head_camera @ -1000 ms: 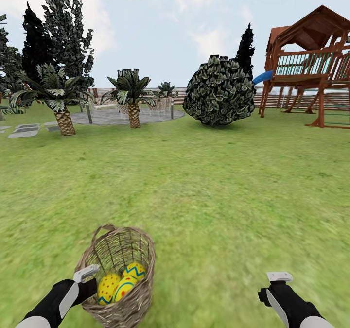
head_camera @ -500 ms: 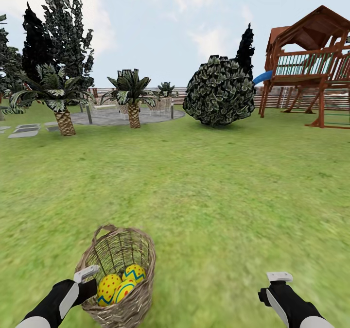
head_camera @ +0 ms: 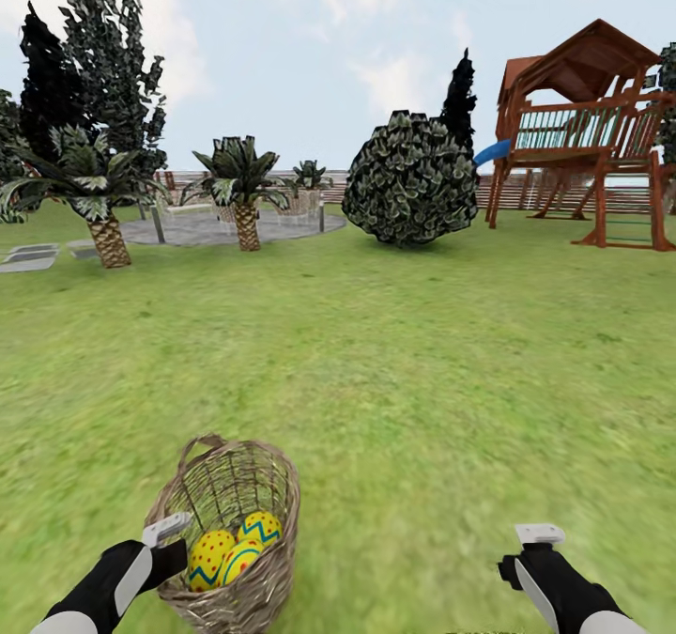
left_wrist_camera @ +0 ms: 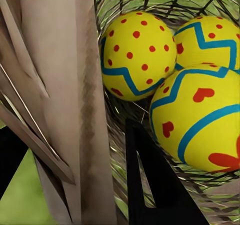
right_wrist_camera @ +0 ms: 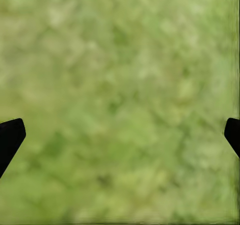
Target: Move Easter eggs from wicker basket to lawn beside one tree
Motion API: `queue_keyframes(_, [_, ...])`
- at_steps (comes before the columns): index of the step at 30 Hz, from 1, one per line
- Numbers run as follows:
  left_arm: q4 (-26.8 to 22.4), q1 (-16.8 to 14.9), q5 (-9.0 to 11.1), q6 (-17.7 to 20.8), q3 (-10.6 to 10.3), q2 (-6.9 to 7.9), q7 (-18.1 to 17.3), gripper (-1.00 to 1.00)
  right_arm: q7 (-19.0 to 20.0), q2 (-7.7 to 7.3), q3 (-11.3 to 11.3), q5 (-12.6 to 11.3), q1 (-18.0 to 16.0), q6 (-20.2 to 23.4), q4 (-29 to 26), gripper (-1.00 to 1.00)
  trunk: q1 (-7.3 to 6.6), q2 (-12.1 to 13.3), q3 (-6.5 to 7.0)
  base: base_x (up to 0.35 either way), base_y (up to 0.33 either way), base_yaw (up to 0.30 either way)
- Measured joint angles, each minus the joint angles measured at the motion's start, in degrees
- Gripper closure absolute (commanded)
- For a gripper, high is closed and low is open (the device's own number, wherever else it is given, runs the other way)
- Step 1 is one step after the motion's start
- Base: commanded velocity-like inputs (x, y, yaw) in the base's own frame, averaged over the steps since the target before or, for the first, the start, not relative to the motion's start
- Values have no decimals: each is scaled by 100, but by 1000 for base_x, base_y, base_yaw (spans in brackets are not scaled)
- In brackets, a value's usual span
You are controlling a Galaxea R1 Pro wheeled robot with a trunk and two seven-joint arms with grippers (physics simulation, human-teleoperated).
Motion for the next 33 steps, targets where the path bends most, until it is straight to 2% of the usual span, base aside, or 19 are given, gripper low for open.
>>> queue_keyframes(6, [0, 0, 5, -3, -9, -7, 0, 100, 0, -1, 0, 0, 0, 0, 0, -100, -132, 241, 121, 0, 0, -259])
queue_keyframes(18, [2, 2, 7, -6, -28, -15, 0, 100, -5, 7, 5, 7, -2, -3, 3, -100, -395, 722, 337, 0, 0, -23])
queue_keyframes(33, [9, 0, 0, -4, -27, -18, 0, 100, 0, -8, -7, 0, 0, 17, 0, -100, -725, 1324, 606, 0, 0, -262])
